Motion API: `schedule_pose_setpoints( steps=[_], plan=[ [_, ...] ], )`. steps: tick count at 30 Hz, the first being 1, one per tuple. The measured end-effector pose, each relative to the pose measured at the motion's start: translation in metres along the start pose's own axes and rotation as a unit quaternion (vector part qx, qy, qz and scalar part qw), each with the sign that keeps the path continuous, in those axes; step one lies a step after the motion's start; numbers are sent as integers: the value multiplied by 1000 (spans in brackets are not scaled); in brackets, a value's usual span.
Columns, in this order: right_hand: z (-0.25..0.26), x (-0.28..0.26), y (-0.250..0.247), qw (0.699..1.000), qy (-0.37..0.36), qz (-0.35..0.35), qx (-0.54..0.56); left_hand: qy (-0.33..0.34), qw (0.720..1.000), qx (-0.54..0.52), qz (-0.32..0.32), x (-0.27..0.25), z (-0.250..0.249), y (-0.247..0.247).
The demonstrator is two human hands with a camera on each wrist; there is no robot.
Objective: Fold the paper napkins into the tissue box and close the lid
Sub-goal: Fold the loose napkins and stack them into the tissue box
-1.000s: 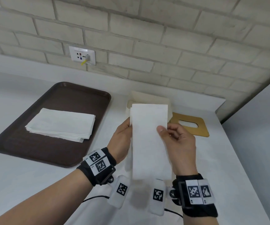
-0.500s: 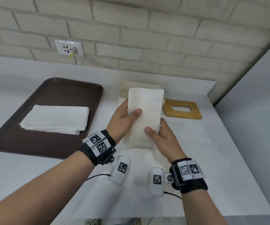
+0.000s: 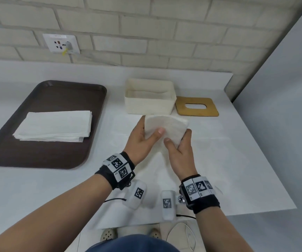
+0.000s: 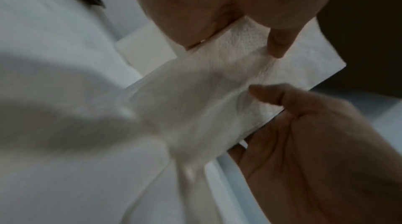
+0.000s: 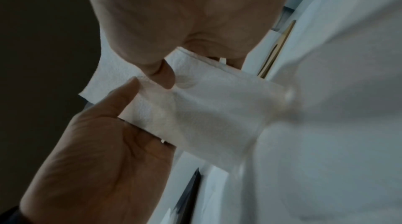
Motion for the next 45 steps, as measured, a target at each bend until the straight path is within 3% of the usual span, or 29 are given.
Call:
schedule_pose_setpoints(
  steps=[5,9,12,16,27,33,36,39,41,43,45],
  plan=[
    [-5,-2,7,1000,-4,-14,7,-9,1000,13,-20,-5,9,7],
    [6,-1,1,998,-46,-48,1,40,999,14,-33,-1,-11,10],
    [5,1,2,998,-49,-29,-21,62,997,28,-36,3,-17,9],
    [-4,0,7,998,-40,-2,-45,51,997,42,-37,3,-10,9],
    [-8,0,2,999,-25,-48,4,8,1000,16,-25,-1,10,11],
    [-4,-1,4,997,-40,-54,44,30,999,8,-25,2,5,17],
    [-6,2,2,997,-41,-48,38,-3,1000,-11,-1,2,8,13],
    [-3,21,-13,997,-46,-58,6,-37,997,68,-11,13,20,-18],
    [6,37,-29,997,-50,-63,-5,-59,971,232,-6,29,34,-50],
    [19,55,-44,996,-65,-67,-16,-90,914,388,70,44,47,-74],
    [33,73,-56,994,-81,-70,-33,-127,867,467,120,56,57,-86]
  ],
)
Point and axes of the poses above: each hand's wrist, its own x-axis towards the middle knuckle, its own y-axis out of the palm, z = x × y, the point moved 2 cm from there along x, towards the middle knuckle, and after that the axes turned 5 degrees about y, right-handed, at the moved point
